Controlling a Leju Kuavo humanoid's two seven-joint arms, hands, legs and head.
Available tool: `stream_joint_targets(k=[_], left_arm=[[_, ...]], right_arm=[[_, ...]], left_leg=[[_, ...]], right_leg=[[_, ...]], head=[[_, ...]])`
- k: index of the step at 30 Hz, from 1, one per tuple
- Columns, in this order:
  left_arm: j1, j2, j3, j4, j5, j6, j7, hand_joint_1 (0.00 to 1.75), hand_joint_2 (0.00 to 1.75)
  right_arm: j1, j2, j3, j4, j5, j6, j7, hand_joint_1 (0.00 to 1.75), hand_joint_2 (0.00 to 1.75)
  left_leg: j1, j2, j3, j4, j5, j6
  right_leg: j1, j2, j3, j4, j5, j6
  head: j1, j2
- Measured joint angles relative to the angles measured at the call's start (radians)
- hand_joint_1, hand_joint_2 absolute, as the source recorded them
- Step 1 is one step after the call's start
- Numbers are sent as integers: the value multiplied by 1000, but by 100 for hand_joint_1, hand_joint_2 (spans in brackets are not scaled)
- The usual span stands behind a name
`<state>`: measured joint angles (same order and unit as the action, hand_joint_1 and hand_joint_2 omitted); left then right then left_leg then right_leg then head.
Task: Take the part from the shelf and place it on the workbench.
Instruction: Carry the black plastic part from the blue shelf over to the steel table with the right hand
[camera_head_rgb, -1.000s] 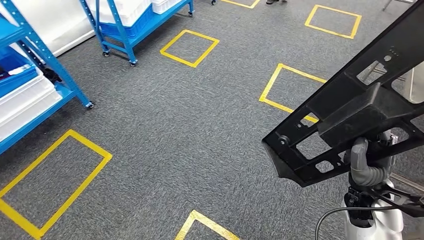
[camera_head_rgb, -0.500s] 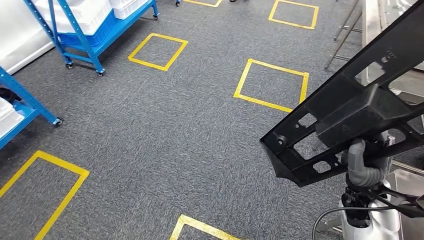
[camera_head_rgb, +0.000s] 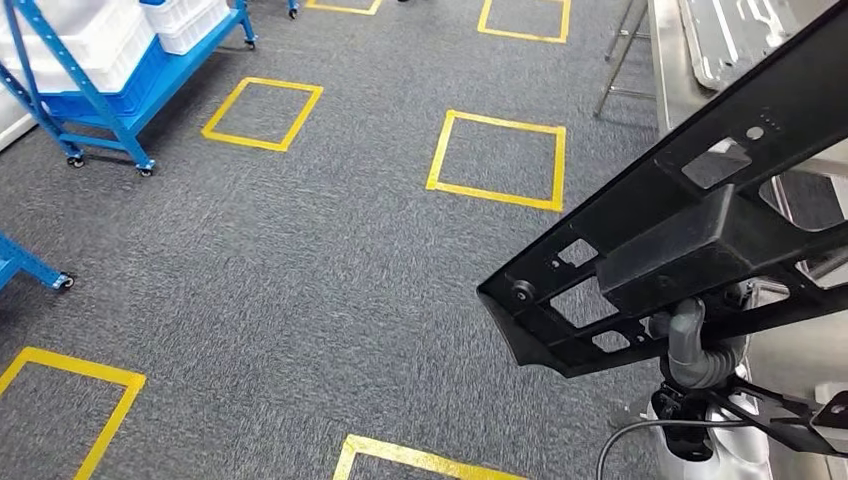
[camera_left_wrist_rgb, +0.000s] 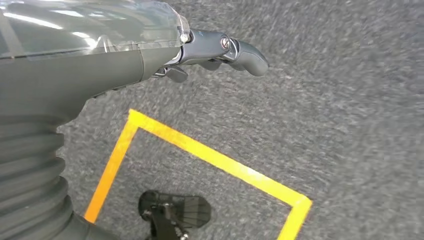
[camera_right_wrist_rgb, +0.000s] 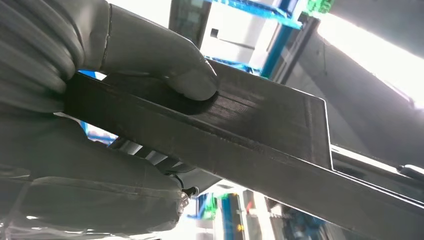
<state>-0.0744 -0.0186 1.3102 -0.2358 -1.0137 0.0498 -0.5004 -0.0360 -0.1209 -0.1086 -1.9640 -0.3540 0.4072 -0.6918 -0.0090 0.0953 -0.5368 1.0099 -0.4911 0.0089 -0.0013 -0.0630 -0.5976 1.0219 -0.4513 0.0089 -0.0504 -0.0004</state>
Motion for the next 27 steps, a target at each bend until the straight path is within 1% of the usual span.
stream_joint_targets(k=[1,2,3,4,5,6,7,8,9,10,11,12,13,14,16,17,18,19,20,21,22,23,24,25,26,27], left_arm=[[-1,2,2,0,4,-1,-7,0,175],[-2,3,4,0,7,-2,-14,0,175],[-3,4,7,0,10,-3,-20,0,175],[-3,6,11,0,11,-2,-25,0,175],[-2,8,14,0,13,0,-30,0,175],[-1,10,16,0,16,3,-33,0,175],[0,13,17,0,18,7,-36,0,175],[1,16,18,0,20,11,-38,0,175],[0,20,18,0,21,15,-40,0,175],[0,25,19,0,21,18,-41,0,175],[0,29,19,0,21,21,-42,0,175],[0,32,20,0,22,22,-42,0,175],[0,35,21,-1,22,22,-42,0,175],[0,36,22,-1,23,23,-43,0,175],[-3,38,23,-1,22,22,-43,0,175],[-5,39,23,-1,20,22,-43,0,175],[-6,40,23,-1,17,22,-40,0,175],[-5,42,23,-1,12,23,-35,0,175],[-3,43,23,-1,7,25,-28,0,175],[1,45,23,-1,1,30,-19,0,175],[5,47,23,-1,-5,34,-12,0,175],[8,49,23,-1,-9,38,-6,0,175],[10,52,23,-1,-11,40,-2,0,175],[10,54,23,-1,-11,41,0,0,175],[10,57,23,-2,-11,40,2,0,175],[10,59,23,-2,-10,39,3,0,175]], right_arm=[[3,3,5,-13,1,-4,1,175,175],[3,7,10,-25,1,-7,3,175,175],[0,10,16,-36,1,-11,6,175,175],[-4,15,24,-45,2,-14,11,175,175],[-7,19,33,-50,3,-15,15,175,175],[-8,22,41,-53,6,-15,18,175,175],[-7,26,48,-54,8,-15,18,175,175],[-7,28,54,-54,10,-14,17,175,175],[-6,30,59,-54,10,-13,15,175,175],[-6,33,63,-54,10,-12,14,175,175],[-6,35,67,-53,10,-12,12,175,175],[-7,37,70,-53,10,-12,12,175,175],[-7,38,72,-53,10,-12,11,175,175],[-7,39,73,-53,10,-12,11,175,175],[-6,39,76,-52,13,-16,10,175,175],[-5,40,77,-52,14,-20,10,175,175],[-6,40,78,-52,14,-26,9,175,175],[-6,40,79,-52,13,-31,7,175,175],[-7,40,80,-51,10,-36,5,175,175],[-8,40,81,-49,8,-40,2,175,175],[-8,40,82,-46,6,-45,-1,175,175],[-9,40,82,-45,5,-49,-3,175,175],[-11,40,82,-43,5,-54,-3,175,175],[-15,40,82,-42,5,-57,-3,175,175],[-21,40,82,-42,5,-60,-3,175,175],[-28,40,82,-41,5,-63,-3,175,175]], left_leg=[[1,3,1,2,-4,-5],[3,-8,-1,11,-14,-10],[6,-27,-11,39,-33,-15],[9,-52,-32,88,-62,-19],[11,-73,-62,156,-95,-22],[11,-83,-96,227,-125,-24],[12,-86,-122,279,-140,-26],[12,-87,-134,297,-135,-26],[13,-89,-127,275,-111,-26],[15,-96,-102,216,-72,-26],[19,-115,-72,146,-39,-25],[22,-134,-46,85,-14,-23],[24,-149,-29,44,0,-20],[24,-157,-22,28,1,-15],[20,-140,-21,22,7,-1],[20,-130,-20,17,11,7],[20,-120,-20,13,15,15],[20,-110,-19,8,18,20],[18,-99,-20,7,19,23],[15,-88,-21,7,19,25],[13,-76,-22,7,19,25],[11,-64,-23,7,18,26],[9,-52,-23,8,17,26],[8,-41,-22,7,17,26],[7,-31,-20,7,15,25],[5,-22,-18,8,13,23]], right_leg=[[-2,11,0,-2,1,-5],[-4,21,1,-5,3,-10],[-6,31,2,-7,6,-17],[-8,42,3,-9,8,-22],[-7,54,3,-9,8,-25],[-6,67,3,-9,9,-28],[-5,80,3,-8,9,-29],[-5,93,3,-7,9,-29],[-5,106,3,-5,9,-28],[-6,118,3,-2,8,-27],[-6,130,3,2,6,-24],[-5,141,0,7,5,-20],[-5,152,-3,10,5,-14],[-5,161,-7,11,7,-7],[-9,176,-13,9,12,6],[-9,166,-17,15,8,12],[-9,147,-27,35,-7,16],[-8,121,-46,75,-32,19],[-7,94,-72,133,-64,21],[-7,79,-104,200,-95,23],[-8,73,-130,255,-115,24],[-8,70,-142,283,-119,24],[-8,67,-133,270,-104,22],[-7,61,-104,219,-74,18],[-3,43,-63,144,-44,13],[3,23,-26,75,-21,5]], head=[[0,0],[0,0],[0,0],[0,0],[0,0],[0,0],[0,0],[0,0],[0,0],[0,0],[0,0],[0,0],[0,0],[0,0],[0,0],[0,0],[0,0],[0,0],[0,0],[0,0],[0,0],[0,0],[0,0],[0,0],[0,0],[0,0]])
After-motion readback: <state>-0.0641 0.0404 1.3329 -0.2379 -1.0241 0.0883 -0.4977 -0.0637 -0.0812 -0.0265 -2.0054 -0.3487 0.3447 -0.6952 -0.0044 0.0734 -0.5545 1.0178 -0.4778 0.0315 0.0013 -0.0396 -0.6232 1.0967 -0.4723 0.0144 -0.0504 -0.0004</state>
